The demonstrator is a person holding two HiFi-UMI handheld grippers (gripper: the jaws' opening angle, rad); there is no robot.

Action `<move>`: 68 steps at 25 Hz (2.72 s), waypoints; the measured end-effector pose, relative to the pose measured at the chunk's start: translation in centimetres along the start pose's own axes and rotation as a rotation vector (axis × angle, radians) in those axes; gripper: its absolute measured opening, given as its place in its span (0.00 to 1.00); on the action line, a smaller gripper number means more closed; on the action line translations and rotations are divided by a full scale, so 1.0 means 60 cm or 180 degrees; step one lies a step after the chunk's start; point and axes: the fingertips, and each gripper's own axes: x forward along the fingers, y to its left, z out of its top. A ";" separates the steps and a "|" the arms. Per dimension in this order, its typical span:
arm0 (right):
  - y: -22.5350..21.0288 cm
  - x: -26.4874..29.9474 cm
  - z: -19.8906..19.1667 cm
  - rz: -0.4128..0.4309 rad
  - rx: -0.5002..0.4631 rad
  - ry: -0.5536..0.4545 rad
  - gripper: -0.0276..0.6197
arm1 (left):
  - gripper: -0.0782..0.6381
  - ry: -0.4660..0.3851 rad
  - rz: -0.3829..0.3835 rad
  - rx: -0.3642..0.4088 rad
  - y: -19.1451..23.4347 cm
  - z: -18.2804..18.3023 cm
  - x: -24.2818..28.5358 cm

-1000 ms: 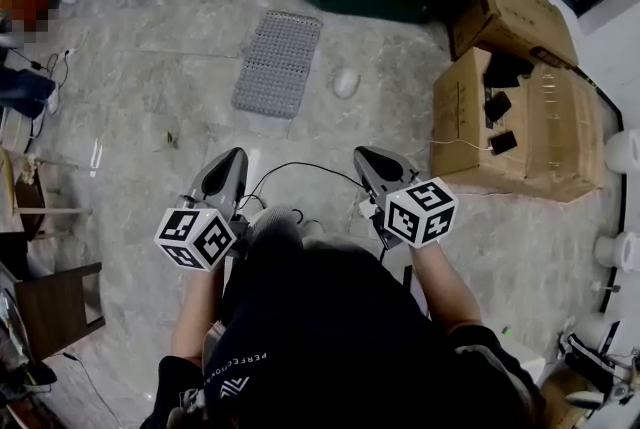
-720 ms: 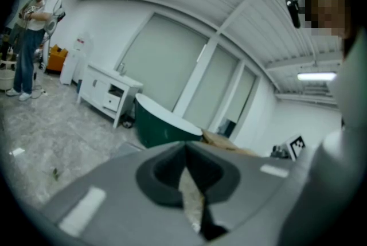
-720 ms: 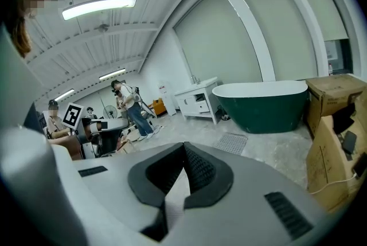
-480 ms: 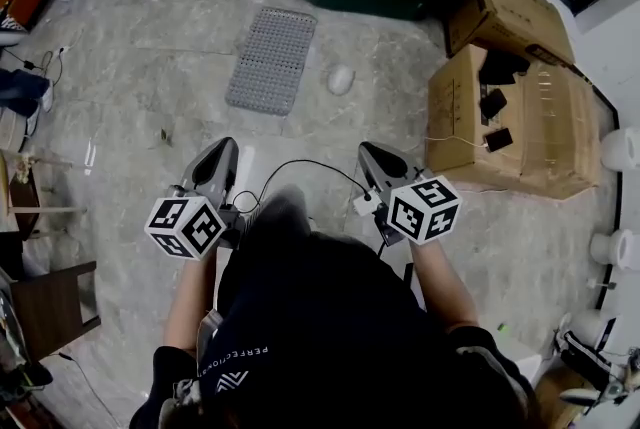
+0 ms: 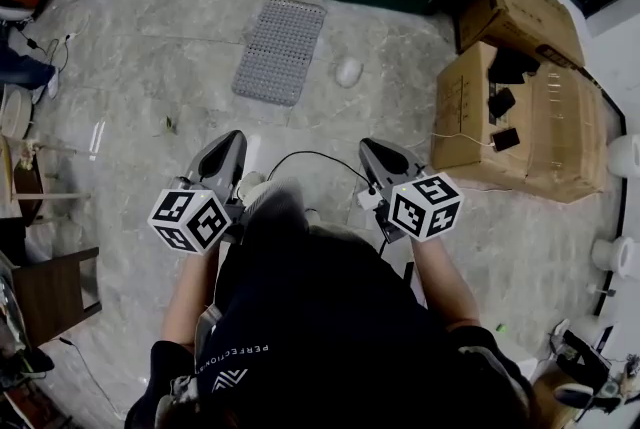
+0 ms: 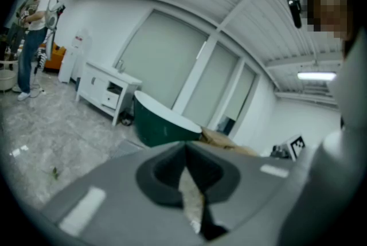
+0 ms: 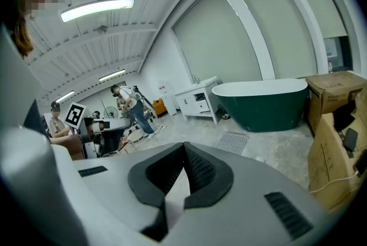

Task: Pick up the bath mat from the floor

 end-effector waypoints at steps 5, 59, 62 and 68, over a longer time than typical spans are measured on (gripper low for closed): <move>0.010 0.021 -0.006 0.0093 0.0000 0.0072 0.04 | 0.12 0.0016 0.0114 -0.0048 0.020 -0.006 -0.012; -0.216 0.446 0.216 0.0061 -0.0158 0.0538 0.04 | 0.12 0.0232 0.0155 -0.0058 0.284 0.136 0.371; -0.236 0.482 0.232 0.0074 -0.0206 0.0509 0.04 | 0.12 0.0228 0.0213 -0.0089 0.303 0.141 0.396; -0.312 0.556 0.258 0.0111 -0.0151 0.0549 0.04 | 0.12 0.0225 0.0255 -0.0035 0.327 0.160 0.487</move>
